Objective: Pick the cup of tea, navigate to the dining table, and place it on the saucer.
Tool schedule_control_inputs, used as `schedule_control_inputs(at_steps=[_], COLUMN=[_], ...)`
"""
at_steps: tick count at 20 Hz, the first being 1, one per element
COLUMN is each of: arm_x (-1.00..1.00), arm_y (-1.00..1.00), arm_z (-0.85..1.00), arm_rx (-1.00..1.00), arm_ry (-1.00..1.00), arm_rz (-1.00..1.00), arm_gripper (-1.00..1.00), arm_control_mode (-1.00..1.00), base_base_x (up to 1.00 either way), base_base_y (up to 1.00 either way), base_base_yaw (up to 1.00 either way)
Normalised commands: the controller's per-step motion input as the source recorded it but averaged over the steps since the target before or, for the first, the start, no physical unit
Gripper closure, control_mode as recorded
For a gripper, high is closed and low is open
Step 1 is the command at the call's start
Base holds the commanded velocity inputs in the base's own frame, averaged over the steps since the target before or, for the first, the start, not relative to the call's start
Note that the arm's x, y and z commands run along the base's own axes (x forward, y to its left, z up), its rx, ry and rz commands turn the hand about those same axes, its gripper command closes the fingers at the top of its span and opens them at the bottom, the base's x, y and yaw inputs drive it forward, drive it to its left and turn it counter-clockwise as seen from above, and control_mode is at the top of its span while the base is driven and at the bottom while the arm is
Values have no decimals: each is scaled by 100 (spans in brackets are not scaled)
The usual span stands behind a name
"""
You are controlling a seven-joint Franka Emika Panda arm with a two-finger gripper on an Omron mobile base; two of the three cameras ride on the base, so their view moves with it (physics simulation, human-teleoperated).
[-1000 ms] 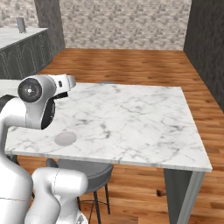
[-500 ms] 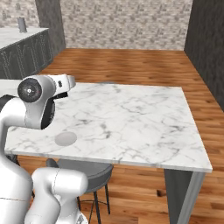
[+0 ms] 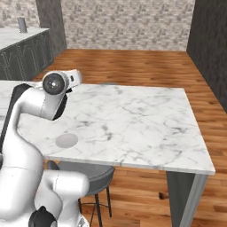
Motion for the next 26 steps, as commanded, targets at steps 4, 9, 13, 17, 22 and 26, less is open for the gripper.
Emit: schedule_control_inputs(at_steps=[4,9,13,17,22,26], arm_x=[90,80,40,13,2,0], arm_y=[-12,-24,-4,0,3,1], arm_z=[-36,-31,-28,-14,-16,-59], arm_rx=[0,3,5,5,1,0], arm_ry=[0,0,0,0,3,8], arm_rz=[50,72,77,61,30,3], arm_gripper=[100,100,100,100,100,100], arm_control_mode=[-100,-100,-100,-100,-100,-100], base_base_x=[0,0,0,0,0,0], base_base_y=[0,0,0,0,0,0], base_base_yaw=[0,0,0,0,0,0])
